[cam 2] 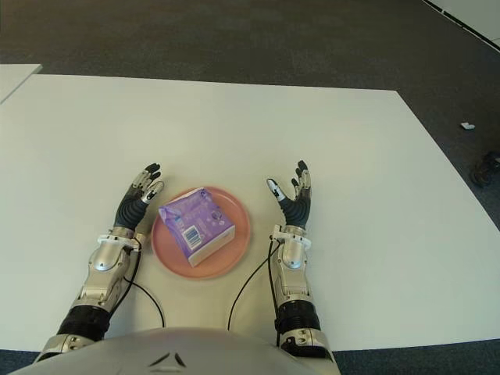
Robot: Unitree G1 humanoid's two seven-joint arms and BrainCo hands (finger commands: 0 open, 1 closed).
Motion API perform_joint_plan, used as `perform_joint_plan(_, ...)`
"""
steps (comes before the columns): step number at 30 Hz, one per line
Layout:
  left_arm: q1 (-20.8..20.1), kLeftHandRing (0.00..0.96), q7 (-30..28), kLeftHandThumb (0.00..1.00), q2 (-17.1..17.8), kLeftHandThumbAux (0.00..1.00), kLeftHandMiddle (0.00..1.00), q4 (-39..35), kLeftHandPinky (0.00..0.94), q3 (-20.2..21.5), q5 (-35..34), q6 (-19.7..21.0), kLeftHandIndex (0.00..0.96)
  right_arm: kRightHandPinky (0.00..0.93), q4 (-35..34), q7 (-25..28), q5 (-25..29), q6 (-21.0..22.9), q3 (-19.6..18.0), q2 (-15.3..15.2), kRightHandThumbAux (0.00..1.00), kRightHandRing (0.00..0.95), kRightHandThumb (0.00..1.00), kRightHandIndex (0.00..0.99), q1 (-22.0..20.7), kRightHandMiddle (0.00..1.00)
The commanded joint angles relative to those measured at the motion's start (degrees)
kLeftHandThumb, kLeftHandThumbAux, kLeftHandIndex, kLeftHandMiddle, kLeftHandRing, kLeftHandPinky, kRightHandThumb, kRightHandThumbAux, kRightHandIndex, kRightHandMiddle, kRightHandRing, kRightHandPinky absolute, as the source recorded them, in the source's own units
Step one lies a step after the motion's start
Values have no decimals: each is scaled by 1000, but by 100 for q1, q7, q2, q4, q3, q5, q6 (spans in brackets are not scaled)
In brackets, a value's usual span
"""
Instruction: Put the tissue paper into the plate.
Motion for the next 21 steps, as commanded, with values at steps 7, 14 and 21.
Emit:
perform_joint_plan(7,235,0,70,0,-11,414,0,305,0,2,97,164,0,43,-886,664,623,1525,56,94,734,0,111,0,362,0)
perform_joint_plan(14,231,0,133,0,-47,432,0,348,0,44,82,209,0,46,-1120,807,694,2071,77,150,726,0,124,0,429,0)
perform_joint_plan(21,266,0,221,0,-64,433,0,312,0,26,127,229,0,46,-1053,879,751,2228,53,191,729,0,147,0,467,0)
